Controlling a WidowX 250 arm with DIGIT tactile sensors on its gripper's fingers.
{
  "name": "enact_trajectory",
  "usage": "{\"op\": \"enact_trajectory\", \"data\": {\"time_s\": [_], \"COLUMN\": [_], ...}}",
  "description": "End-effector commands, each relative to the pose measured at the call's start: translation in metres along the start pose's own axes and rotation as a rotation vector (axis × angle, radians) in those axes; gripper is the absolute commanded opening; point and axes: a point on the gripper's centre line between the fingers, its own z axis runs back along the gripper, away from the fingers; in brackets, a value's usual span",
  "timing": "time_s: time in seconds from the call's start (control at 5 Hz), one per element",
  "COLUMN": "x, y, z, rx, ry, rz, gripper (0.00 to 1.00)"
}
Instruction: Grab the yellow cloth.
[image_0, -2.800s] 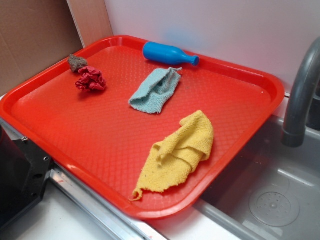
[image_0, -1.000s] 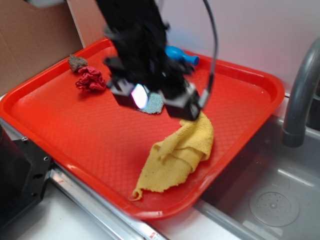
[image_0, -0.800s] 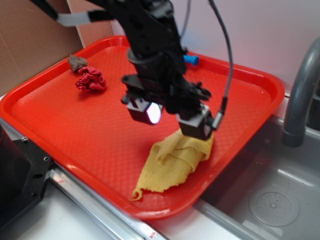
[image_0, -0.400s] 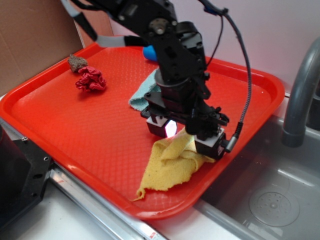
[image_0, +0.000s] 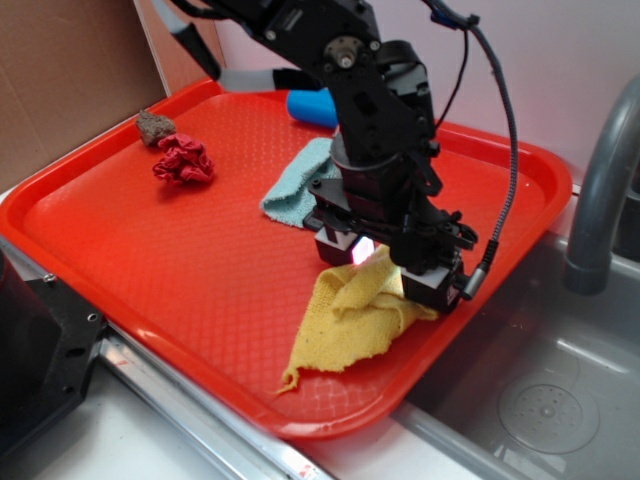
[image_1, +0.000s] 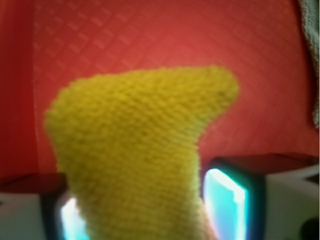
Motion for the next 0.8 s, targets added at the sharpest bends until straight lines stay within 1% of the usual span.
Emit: {"op": "enact_trajectory", "data": {"time_s": [0.0,0.2,0.4,0.6], "x": [0.004,0.01,0.022,0.031], "y": [0.007,0.018,0.045,0.071], "z": [0.002,0.018,0.062,0.107], "rx": [0.003,-0.037,-0.067,-0.08], "ry": [0.013,0.038,0.046,0.043], "rz": [0.034,0.024,0.067,0.03], "gripper": [0.0,0.0,0.0,0.0]}}
